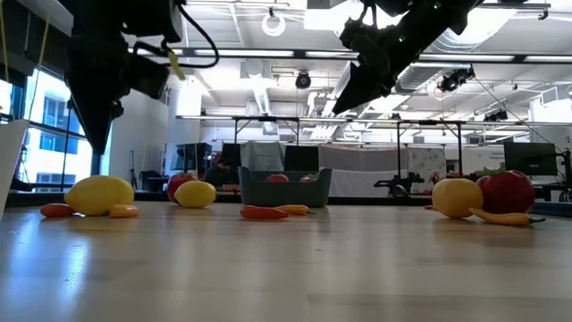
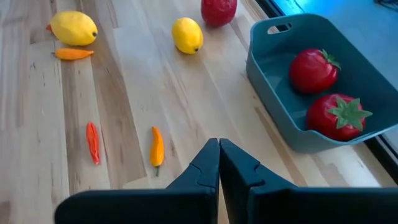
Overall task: Sort produce into baskets
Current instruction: Put the bottom left yellow lemon into the black transparent bin
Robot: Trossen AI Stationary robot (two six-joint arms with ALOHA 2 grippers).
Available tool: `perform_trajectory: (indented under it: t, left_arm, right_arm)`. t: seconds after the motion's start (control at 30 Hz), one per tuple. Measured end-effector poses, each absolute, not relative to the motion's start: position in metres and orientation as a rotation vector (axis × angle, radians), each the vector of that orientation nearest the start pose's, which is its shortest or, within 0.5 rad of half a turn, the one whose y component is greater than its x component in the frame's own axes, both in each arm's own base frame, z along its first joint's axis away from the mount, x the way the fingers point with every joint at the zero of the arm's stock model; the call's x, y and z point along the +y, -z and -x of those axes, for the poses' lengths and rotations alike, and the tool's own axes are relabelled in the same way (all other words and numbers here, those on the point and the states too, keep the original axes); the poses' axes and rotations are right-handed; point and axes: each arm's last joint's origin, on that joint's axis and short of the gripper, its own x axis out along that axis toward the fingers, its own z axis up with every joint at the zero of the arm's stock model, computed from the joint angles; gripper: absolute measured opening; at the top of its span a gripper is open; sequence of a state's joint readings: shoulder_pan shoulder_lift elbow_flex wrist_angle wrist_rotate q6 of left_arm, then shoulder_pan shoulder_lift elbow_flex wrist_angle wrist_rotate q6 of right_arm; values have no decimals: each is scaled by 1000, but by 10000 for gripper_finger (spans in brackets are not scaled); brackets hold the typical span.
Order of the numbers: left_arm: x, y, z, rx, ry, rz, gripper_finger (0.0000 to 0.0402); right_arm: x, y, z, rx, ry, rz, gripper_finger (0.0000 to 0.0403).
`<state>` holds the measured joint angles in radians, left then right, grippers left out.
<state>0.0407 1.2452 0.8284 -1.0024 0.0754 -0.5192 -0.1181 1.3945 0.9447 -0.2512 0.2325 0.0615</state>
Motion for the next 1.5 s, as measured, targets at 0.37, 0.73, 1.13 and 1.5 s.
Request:
perform_trajectory:
  t: [0.37,0.73,1.13,1.5]
  left_arm:
    - [3,-179,-218,1531,-457,504,257]
    - [3,-163,-228,1562,-468,487,254]
    - [7,-170,-216,1470,-295,336,143]
    - [41,-206,-227,1034,114,388,135]
  right_arm:
    - [-41,-249,-291,701,342,23,0]
    - [-41,-249,-291,707,338,22,0]
    - [-40,-244,-286,776,328,42,1]
    - [-16,-250,-299,654,202,66,121]
